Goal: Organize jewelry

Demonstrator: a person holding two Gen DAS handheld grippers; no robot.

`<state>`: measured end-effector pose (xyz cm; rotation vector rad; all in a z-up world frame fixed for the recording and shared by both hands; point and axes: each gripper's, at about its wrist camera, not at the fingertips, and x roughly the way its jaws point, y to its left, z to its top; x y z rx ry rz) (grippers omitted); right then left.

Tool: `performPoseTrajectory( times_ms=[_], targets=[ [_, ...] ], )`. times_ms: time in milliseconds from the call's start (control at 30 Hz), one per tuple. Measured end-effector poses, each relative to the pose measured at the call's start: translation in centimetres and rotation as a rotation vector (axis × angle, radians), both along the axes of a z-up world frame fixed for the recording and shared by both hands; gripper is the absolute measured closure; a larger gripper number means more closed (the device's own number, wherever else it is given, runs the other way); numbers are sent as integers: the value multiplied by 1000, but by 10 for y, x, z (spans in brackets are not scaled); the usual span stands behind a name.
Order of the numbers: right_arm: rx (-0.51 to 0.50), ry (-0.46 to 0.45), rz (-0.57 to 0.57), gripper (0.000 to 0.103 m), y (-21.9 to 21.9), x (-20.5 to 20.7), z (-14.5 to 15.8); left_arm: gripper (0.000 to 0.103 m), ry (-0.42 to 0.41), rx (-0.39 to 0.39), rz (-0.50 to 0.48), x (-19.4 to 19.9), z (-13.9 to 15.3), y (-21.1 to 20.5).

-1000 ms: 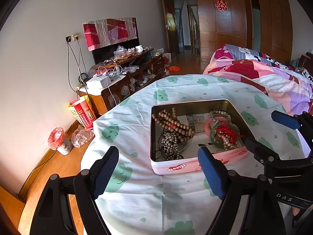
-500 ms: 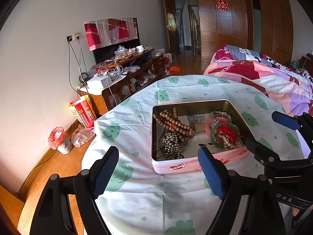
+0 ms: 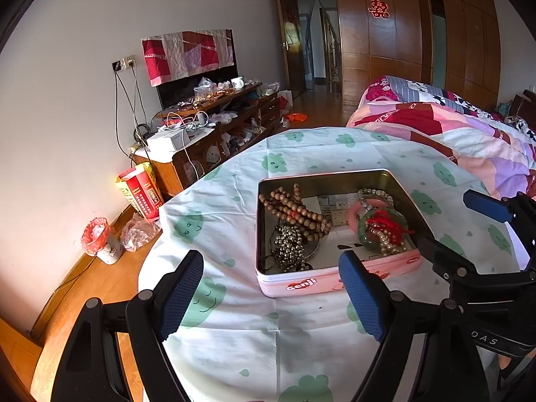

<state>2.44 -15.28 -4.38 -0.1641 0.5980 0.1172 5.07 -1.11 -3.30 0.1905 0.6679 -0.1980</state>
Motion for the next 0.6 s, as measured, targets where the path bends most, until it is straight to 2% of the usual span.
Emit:
performPoseTrajectory(
  times_ms=[267, 400, 600],
  targets=[
    [2, 3, -3, 22, 0, -1, 0, 20, 26, -14, 24, 4, -4, 1],
    [2, 2, -3, 21, -2, -2, 1, 19, 1, -1, 39, 2, -5, 3],
    [5, -1, -10, 18, -6, -3, 0, 19, 7, -15, 42, 4, -5, 5]
  ],
)
